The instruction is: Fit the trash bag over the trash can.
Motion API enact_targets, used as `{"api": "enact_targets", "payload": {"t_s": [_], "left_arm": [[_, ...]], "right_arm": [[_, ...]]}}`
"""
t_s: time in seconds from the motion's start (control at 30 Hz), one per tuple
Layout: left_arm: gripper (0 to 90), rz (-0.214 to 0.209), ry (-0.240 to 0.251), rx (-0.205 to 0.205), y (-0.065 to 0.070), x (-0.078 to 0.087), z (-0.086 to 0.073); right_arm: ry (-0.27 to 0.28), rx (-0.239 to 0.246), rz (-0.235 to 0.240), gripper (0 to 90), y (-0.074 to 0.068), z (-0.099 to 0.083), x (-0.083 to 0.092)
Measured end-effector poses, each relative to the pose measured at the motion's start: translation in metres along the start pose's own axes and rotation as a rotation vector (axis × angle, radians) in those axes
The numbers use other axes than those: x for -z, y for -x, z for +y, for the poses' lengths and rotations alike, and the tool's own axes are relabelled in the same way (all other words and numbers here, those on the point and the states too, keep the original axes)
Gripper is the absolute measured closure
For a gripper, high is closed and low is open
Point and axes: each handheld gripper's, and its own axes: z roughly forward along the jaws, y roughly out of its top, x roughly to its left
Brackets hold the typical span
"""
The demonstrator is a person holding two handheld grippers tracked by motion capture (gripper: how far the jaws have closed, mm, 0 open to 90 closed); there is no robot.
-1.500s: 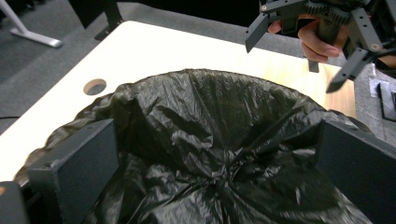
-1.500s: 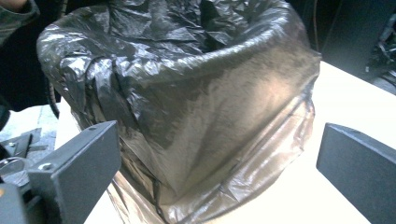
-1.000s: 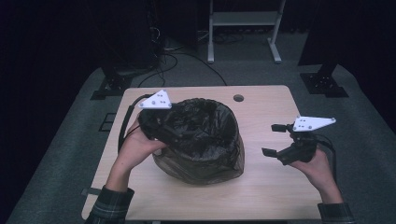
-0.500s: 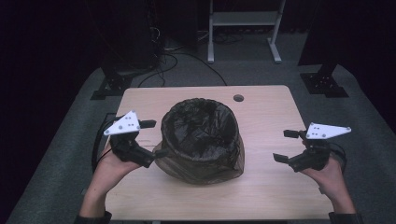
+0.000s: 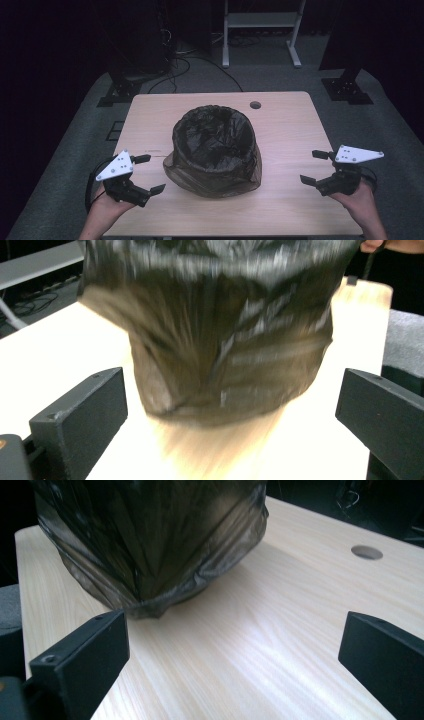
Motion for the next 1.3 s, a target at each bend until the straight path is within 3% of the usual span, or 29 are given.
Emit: {"api": "enact_targets", "payload": {"t_s": [0.17, 0.53, 0.9, 1.3], "left_arm": [[0.0, 0.025, 0.003, 0.02, 0.001, 0.0, -0.017], [0.0, 0.082, -0.03, 0.018, 0.0, -0.01, -0.04], [0.0, 0.083, -0.062, 0.034, 0.0, -0.029, -0.061], [0.0, 0.072, -0.141, 0.055, -0.002, -0.051, -0.084]], "right_arm": [[-0.004, -0.015, -0.016, 0.0, 0.001, -0.014, 0.002], [-0.023, -0.014, -0.067, 0.0, 0.002, -0.038, 0.004], [-0.03, -0.027, -0.106, 0.0, 0.005, -0.056, 0.003], [-0.118, -0.031, -0.12, 0.0, 0.012, -0.076, -0.013]]}}
